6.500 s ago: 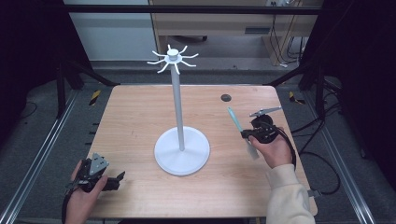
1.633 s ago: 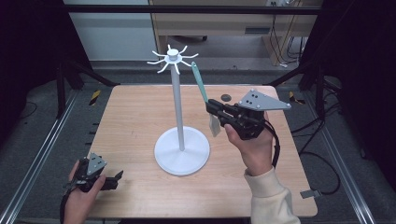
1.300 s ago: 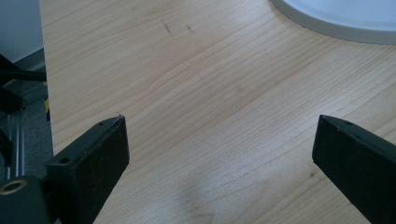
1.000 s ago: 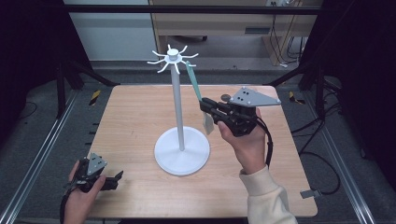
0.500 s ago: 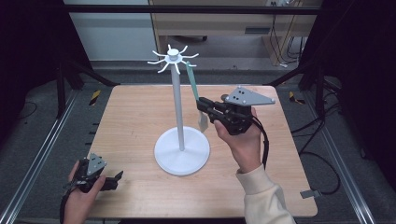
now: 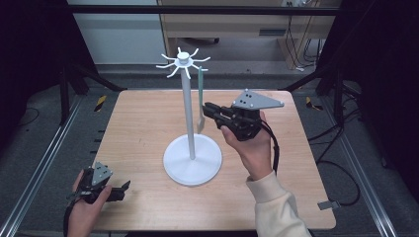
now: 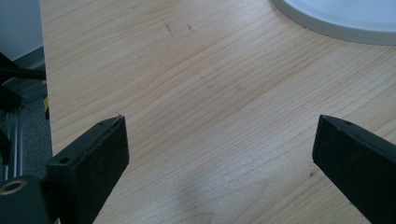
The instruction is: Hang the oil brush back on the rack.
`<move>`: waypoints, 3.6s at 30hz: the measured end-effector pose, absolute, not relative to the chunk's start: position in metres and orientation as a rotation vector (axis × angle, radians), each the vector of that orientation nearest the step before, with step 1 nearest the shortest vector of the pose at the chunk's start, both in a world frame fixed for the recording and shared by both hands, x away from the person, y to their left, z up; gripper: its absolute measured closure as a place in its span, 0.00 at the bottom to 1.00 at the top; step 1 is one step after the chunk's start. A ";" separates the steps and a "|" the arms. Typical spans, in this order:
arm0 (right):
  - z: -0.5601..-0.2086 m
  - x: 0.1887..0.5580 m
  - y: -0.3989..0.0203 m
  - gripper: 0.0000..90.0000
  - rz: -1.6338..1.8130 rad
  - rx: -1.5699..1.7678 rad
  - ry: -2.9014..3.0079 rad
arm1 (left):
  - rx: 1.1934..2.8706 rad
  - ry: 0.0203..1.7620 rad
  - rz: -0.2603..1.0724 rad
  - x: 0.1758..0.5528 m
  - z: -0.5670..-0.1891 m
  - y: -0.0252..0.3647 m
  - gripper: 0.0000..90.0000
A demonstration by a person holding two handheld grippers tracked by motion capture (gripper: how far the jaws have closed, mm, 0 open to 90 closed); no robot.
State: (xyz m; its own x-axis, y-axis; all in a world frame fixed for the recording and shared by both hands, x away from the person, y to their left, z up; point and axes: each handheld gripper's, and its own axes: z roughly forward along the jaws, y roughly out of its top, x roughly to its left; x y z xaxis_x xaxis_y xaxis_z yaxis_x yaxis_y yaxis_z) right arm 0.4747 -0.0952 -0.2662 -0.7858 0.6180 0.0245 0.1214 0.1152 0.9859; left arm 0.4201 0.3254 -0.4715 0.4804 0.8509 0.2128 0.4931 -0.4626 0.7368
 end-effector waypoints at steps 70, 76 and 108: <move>-0.345 0.502 -0.198 0.14 1.066 1.115 1.845 | 2.120 1.091 0.770 0.420 -0.469 0.325 0.04; -0.371 0.513 -0.215 0.14 1.023 1.181 1.856 | 2.120 1.093 0.771 0.420 -0.469 0.325 0.04; -0.456 0.532 -0.243 0.14 0.969 1.312 1.991 | 2.119 1.089 0.770 0.420 -0.469 0.325 0.04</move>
State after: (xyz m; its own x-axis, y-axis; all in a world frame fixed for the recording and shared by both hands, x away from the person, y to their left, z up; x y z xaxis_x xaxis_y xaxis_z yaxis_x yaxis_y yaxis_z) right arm 0.5320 -0.2429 -0.4559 -0.3644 0.9292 -0.0618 0.5245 0.2596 0.8109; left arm 0.4199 0.3251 -0.4692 0.4881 0.8471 0.2103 0.4809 -0.4621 0.7451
